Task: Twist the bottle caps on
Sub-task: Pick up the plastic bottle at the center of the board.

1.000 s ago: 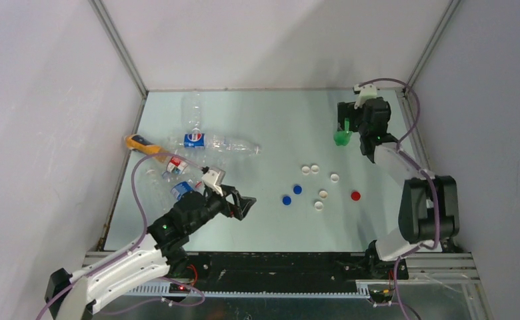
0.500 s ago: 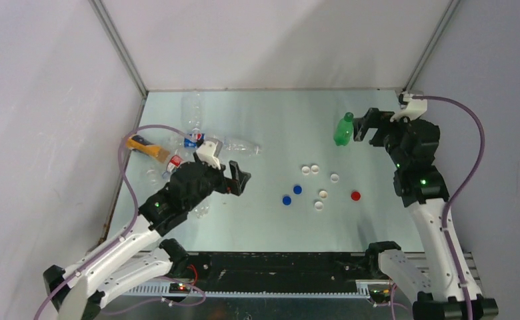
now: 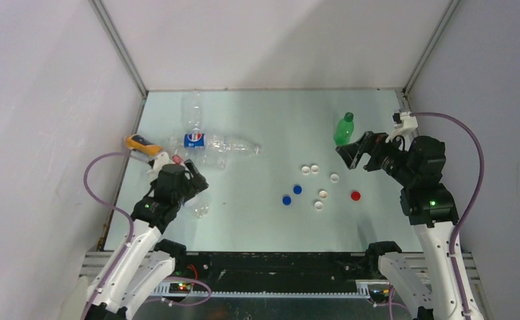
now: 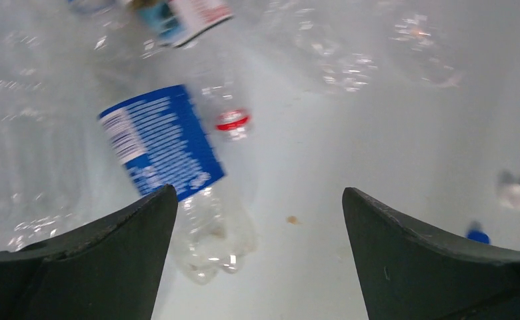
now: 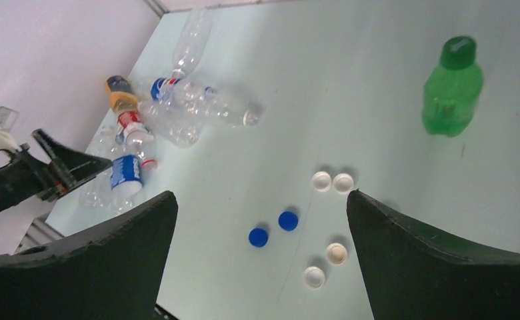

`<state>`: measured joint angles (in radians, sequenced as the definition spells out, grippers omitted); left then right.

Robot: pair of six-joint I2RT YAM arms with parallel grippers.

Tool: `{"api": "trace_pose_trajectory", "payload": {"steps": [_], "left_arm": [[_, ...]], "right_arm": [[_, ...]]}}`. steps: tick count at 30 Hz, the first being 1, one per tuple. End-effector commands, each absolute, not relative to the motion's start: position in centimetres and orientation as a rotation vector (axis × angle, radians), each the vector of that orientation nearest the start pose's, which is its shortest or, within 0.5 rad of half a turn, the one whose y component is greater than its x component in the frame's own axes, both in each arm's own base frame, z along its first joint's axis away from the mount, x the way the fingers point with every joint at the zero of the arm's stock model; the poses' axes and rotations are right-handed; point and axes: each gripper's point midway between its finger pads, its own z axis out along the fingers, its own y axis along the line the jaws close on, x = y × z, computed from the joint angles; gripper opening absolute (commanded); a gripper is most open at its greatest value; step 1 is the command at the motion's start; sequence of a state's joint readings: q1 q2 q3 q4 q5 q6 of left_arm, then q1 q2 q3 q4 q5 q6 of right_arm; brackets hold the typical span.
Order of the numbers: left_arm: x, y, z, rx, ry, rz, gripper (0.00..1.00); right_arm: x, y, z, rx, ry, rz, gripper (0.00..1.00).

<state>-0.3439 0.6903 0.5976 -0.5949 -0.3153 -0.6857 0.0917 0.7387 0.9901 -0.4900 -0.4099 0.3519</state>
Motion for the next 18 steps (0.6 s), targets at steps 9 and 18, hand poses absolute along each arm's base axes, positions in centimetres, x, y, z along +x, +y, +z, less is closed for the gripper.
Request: {"api": "trace_pose_trajectory", "payload": {"steps": [9,18], "left_arm": [[25.8,1.2,9.0,-0.978,2.076,0.007,0.9],[26.9,2.5,6.7,-1.054,2.125,0.132,0.8]], "right_arm": [[23.0,12.1,30.9,-0.162,1.88,0.735,0.99],[21.6,13.1,31.1,-0.247,1.859,0.715,1.0]]}}
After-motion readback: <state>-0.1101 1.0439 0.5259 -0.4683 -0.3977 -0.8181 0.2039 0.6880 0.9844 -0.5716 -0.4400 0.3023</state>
